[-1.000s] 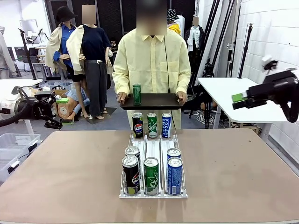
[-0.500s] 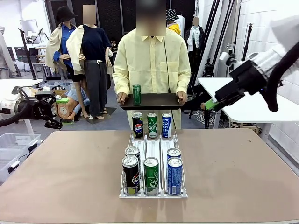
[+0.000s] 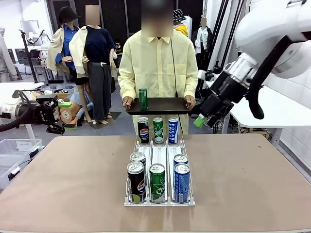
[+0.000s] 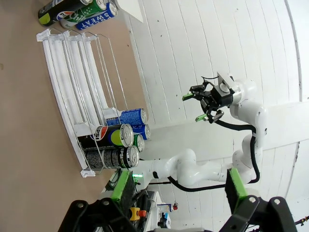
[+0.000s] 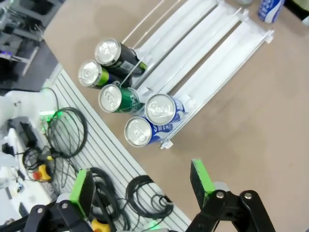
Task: Retrieve and hand over the desired beverage to the person.
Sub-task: Pick up another can of the same type that the person held from the Automatic Can Dispenser.
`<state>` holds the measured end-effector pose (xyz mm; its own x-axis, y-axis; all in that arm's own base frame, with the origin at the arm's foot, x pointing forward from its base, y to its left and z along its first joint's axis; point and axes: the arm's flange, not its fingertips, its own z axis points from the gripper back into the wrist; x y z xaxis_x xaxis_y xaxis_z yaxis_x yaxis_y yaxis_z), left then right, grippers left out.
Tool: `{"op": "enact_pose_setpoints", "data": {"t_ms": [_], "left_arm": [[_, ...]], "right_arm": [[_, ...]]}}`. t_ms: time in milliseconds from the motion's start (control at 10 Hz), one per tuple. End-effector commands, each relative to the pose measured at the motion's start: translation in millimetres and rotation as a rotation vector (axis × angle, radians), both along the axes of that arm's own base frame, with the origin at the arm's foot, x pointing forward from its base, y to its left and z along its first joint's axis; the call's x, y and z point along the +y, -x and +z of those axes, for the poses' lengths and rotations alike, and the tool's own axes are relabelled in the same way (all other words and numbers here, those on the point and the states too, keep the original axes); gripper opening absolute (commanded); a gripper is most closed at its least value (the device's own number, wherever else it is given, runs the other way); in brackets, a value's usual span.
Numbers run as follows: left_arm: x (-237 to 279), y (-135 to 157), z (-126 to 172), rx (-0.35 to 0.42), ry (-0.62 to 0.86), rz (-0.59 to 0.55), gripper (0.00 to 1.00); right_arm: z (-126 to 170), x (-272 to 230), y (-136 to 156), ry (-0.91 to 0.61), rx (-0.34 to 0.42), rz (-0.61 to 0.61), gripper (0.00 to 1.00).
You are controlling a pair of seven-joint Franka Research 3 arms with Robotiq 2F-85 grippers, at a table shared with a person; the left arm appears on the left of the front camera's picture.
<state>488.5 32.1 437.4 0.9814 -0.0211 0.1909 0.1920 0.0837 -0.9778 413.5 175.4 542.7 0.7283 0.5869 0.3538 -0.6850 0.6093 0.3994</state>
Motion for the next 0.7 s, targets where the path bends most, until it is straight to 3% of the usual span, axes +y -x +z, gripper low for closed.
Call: {"op": "enact_pose_setpoints", "data": {"t_ms": [0,600], "left_arm": [[1,0,1,-0.003,0.0,0.002,1.0],[1,0,1,-0.003,0.0,0.002,1.0]], "right_arm": [[-10,22,-4,0.051,0.018,-0.03,1.0],[-59,75,18,0.206,0.044,-0.117,1.0]]}}
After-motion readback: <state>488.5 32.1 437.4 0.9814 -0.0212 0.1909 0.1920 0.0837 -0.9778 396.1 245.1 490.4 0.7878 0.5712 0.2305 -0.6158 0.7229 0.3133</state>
